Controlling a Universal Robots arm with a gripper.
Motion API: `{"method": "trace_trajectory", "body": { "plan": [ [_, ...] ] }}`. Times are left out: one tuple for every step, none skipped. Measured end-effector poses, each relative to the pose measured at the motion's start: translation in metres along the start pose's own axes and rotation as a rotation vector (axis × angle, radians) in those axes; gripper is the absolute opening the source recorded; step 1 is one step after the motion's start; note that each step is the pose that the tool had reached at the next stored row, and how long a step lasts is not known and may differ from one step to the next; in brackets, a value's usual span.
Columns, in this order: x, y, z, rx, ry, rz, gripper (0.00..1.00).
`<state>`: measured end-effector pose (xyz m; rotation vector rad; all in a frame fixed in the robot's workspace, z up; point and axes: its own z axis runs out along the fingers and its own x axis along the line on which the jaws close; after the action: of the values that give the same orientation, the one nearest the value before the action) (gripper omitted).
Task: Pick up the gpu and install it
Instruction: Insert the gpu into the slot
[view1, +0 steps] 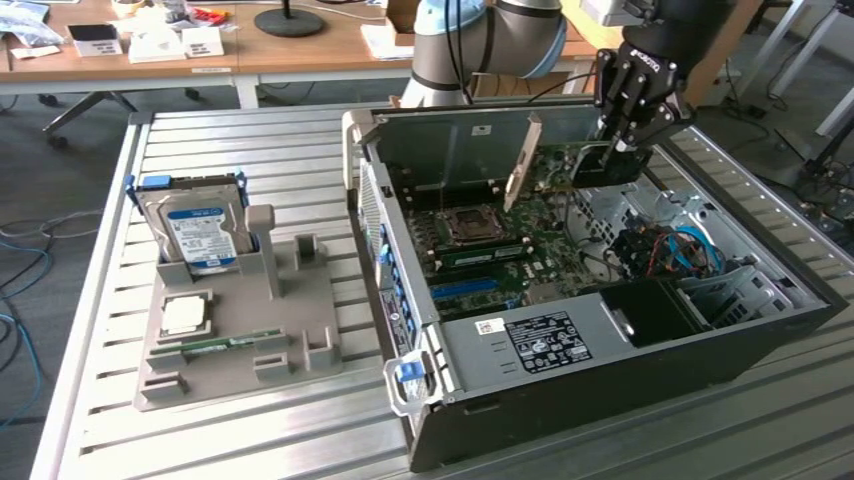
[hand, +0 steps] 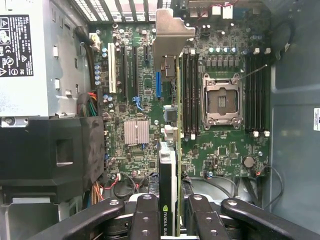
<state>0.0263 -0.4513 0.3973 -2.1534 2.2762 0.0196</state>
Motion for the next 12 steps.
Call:
{"method": "trace_trajectory", "body": {
  "plan": [
    [0.0000,0.0000,0.0000,0.0000,-0.0001,0.000,0.27],
    [0.0000,0.0000,0.0000,0.0000,-0.0001,0.000,0.27],
    [0.0000,0.0003,0.0001,0.0001,-0.0001,0.000,0.27],
    [0.0000,0.0008,0.0003,0.0000,-0.0002,0.000,0.27],
    [0.0001,0.0014,0.0004,0.0001,-0.0002,0.000,0.27],
    [0.0001,0.0020,0.0004,0.0001,-0.0002,0.000,0.27],
    [0.0001,0.0024,0.0004,0.0001,-0.0001,0.000,0.27],
    [0.0001,0.0025,0.0004,0.0000,0.0000,0.000,0.27],
    [0.0001,0.0025,0.0004,0.0000,0.0001,0.000,0.27],
    [0.0001,0.0025,0.0004,0.0000,0.0000,0.000,0.27],
    [0.0001,0.0025,0.0004,0.0000,0.0000,0.000,0.27],
    [0.0001,0.0025,0.0005,0.0000,0.0000,0.000,0.27]
  ]
}}
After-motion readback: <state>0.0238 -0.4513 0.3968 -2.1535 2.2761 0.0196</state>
